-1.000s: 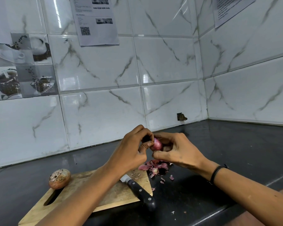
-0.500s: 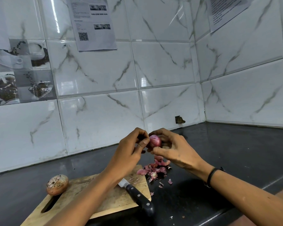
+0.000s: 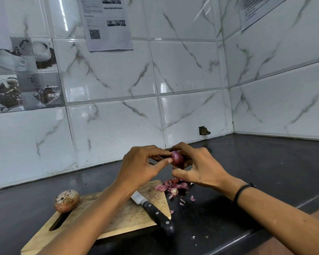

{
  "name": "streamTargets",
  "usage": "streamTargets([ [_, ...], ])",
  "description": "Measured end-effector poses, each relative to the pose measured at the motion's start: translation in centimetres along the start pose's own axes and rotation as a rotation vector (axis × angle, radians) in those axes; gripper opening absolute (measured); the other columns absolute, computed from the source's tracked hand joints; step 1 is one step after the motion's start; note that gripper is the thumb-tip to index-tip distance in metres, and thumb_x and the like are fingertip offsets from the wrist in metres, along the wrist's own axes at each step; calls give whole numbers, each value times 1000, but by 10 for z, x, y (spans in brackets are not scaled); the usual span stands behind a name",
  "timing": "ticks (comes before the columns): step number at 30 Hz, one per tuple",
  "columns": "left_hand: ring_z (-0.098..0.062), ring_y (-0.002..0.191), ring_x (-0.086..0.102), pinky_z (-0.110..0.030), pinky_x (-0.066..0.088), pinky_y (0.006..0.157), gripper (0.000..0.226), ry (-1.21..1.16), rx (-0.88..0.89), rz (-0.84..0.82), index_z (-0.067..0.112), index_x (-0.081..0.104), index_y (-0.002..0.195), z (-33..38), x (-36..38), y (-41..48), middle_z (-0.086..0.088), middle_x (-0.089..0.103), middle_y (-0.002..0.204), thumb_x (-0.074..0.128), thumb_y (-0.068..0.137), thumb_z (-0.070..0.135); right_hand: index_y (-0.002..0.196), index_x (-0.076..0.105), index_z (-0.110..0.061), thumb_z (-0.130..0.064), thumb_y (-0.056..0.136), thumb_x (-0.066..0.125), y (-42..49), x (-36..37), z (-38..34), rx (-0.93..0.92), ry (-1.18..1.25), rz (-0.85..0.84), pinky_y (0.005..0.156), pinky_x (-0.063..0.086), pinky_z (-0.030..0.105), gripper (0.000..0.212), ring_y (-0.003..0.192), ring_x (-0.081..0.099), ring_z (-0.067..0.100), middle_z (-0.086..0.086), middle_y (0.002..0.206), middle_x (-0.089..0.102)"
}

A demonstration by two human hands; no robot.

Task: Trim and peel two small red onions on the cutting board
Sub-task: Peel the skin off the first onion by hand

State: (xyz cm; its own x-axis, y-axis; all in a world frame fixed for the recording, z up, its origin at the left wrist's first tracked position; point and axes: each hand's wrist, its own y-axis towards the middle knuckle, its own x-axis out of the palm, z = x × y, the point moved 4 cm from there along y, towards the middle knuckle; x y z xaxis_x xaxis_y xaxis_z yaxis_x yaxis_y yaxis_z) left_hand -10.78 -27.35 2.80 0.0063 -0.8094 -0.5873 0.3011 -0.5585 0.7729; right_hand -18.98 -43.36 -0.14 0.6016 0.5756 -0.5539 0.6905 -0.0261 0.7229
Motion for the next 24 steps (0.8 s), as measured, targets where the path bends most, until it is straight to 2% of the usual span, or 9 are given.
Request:
streamTargets([
  [6,4,82,69,-36,58,71,17,105,88,-84,41,79,97,1,0,0,23,75,86,81,82,33,122,61,-18,-38,77,75,0,2,-2,-40,-98,-73,71,57,42,51,78,69,16,3,90,73],
  [10,4,88,68,-37,59,77,16,57,59,-165,40,77,96,-1,-2,4,25,73,91,82,81,39,125,61,-17,-42,77,75,0,4,-3,-40,-84,-96,73,58,39,56,81,70,16,3,95,74],
  [12,5,90,67,-38,58,83,24,29,67,-219,39,72,97,-1,-1,5,25,71,94,84,76,45,124,61,-16,-38,77,78,0,5,-4,-29,-70,-95,73,58,39,54,80,70,16,2,97,74],
  [15,3,88,66,-36,56,83,27,10,80,-233,34,69,96,-3,2,3,22,69,92,85,75,39,122,62,-14,-29,77,82,0,8,-5,-19,-50,-108,71,58,41,51,74,70,17,3,94,74],
  [20,-1,86,68,-7,43,66,18,-82,78,-128,24,74,92,0,-1,3,16,70,87,84,78,19,125,63,-17,-20,78,79,0,7,-5,34,27,-80,69,58,42,50,66,67,26,8,87,75],
  [24,-1,84,66,-4,41,63,17,-104,67,-136,18,76,92,3,1,3,14,68,86,83,79,9,123,63,-19,-27,78,76,-1,8,-6,17,37,-86,70,57,45,48,67,68,25,8,85,75],
])
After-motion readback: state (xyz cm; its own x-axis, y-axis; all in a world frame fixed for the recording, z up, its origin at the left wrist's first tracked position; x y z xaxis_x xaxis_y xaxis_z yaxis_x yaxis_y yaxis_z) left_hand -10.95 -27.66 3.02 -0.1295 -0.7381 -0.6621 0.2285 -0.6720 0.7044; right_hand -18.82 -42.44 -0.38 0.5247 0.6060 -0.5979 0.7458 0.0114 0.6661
